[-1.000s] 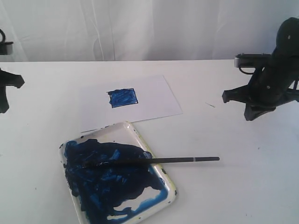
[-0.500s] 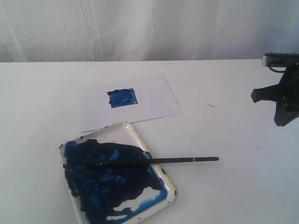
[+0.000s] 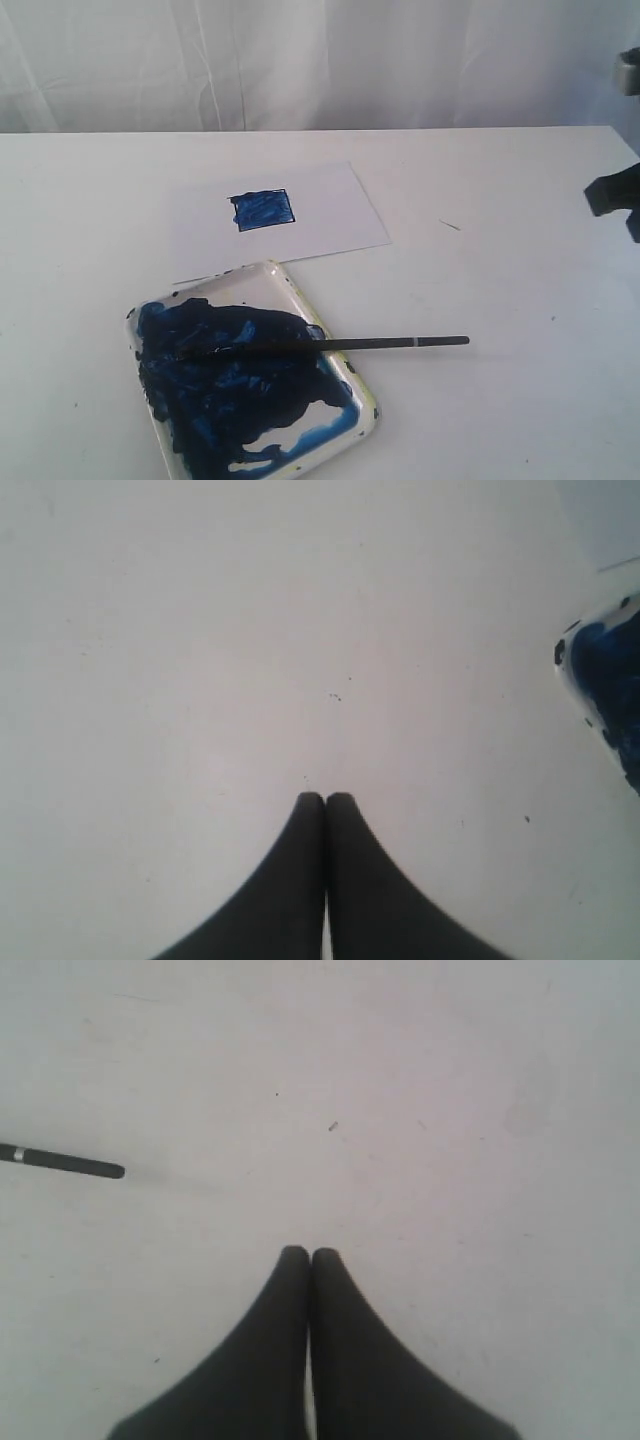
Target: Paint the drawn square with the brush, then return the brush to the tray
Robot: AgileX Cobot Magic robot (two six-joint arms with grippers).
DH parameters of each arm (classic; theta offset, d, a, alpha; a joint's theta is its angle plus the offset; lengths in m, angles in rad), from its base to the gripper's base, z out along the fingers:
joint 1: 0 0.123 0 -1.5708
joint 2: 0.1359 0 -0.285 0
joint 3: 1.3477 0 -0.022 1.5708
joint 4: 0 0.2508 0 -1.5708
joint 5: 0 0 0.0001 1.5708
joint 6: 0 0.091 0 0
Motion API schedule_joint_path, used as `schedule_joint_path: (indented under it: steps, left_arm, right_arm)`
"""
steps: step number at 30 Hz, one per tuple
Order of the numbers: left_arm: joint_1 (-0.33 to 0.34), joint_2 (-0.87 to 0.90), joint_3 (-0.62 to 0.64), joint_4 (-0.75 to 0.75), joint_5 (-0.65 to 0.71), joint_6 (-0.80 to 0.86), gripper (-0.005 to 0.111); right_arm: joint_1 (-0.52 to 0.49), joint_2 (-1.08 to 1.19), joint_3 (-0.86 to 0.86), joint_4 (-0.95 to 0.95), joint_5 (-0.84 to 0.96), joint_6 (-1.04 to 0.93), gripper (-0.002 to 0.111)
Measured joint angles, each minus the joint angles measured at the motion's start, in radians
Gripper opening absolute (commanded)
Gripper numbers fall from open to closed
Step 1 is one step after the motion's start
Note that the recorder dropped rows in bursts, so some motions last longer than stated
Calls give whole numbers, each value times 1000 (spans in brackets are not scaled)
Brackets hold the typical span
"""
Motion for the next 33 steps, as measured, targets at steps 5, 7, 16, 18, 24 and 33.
schedule_joint_path:
  steps: [5, 7, 16, 18, 24, 33]
  left_arm:
    - [-52, -253, 74, 17, -18, -22, 0]
    - [-79, -375, 96, 23, -18, -34, 0]
    - [-83, -976, 140, 27, 42, -108, 0]
    - [-83, -1083, 172, 46, 96, -116, 0]
    - [-90, -1119, 269, 102, 155, -145, 0]
    - [-90, -1117, 515, 77, -176, -181, 0]
  right_arm:
    - [3, -315, 78, 0, -46, -5, 0]
    - [3, -471, 98, -2, -59, 12, 0]
    - [3, -1051, 230, -2, -19, 27, 0]
    - [3, -1154, 267, -2, -31, 27, 0]
    - [3, -1249, 331, -16, -41, 28, 0]
    - [3, -1249, 498, -37, -316, 47, 0]
